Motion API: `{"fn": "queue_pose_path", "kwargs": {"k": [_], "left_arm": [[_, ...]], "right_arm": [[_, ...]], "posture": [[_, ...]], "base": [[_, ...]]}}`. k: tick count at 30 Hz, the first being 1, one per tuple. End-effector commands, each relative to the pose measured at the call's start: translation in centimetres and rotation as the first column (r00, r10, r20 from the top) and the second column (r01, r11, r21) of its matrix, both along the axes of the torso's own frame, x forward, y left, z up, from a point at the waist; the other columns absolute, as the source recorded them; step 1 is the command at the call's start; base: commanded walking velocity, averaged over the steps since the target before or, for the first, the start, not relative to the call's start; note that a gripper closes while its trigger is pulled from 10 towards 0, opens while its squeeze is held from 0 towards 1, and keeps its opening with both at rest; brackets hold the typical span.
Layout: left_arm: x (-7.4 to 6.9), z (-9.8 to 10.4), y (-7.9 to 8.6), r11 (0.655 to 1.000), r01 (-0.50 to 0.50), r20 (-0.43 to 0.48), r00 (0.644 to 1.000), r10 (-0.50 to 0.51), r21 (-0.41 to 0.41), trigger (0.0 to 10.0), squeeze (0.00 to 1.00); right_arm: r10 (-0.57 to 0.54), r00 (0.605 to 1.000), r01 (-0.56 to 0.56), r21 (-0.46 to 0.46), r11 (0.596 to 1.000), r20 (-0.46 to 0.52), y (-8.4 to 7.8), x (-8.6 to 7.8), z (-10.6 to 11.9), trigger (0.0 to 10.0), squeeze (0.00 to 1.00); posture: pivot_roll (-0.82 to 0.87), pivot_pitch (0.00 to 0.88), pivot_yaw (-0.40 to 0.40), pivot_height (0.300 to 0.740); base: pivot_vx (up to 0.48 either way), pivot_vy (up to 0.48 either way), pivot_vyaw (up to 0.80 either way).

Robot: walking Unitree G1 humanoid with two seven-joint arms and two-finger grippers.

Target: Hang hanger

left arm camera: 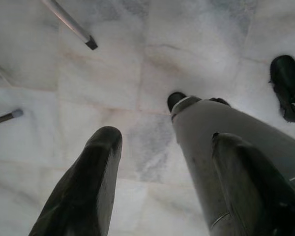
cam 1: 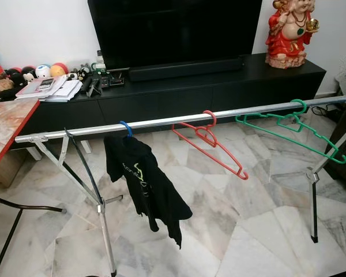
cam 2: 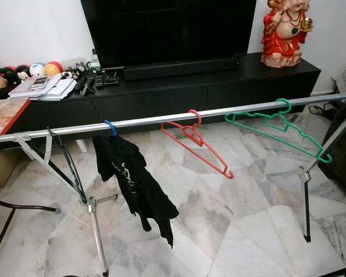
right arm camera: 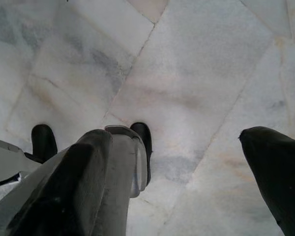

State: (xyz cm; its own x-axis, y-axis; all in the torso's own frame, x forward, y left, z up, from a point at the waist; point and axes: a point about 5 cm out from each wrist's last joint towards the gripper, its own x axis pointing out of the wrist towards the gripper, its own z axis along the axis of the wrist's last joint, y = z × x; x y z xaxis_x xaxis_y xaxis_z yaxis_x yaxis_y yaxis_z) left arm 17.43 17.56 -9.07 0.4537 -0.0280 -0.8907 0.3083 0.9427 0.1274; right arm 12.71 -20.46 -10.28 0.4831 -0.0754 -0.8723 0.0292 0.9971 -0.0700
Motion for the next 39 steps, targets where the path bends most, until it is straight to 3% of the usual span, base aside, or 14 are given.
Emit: {"fn": "queue_pose_path", "kwargs": {"k": [1, 39], "left_arm": [[-0.26, -0.12, 0.0, 1.0, 0.002, -0.012, 1.0, -0.002, 0.005, 10.0, 0.0], [-0.19, -0.08, 0.06, 1.0, -0.005, -0.006, 1.0, 0.005, 0.003, 10.0, 0.0]], "right_arm": [[0.003, 1.0, -0.003, 0.001, 1.0, -0.022, 0.08, -0.58, -0.21, 10.0, 0.0], [-0.029, 0.999, 0.029, 0.008, 1.0, -0.02, 0.11, -0.61, -0.23, 10.0, 0.0]], "posture": [[-0.06, 0.002, 0.067, 0.74], [-0.05, 0.007, 0.063, 0.74]], "base": [[0.0, 0.0, -0.8], [0.0, 0.0, -0.79]]}}
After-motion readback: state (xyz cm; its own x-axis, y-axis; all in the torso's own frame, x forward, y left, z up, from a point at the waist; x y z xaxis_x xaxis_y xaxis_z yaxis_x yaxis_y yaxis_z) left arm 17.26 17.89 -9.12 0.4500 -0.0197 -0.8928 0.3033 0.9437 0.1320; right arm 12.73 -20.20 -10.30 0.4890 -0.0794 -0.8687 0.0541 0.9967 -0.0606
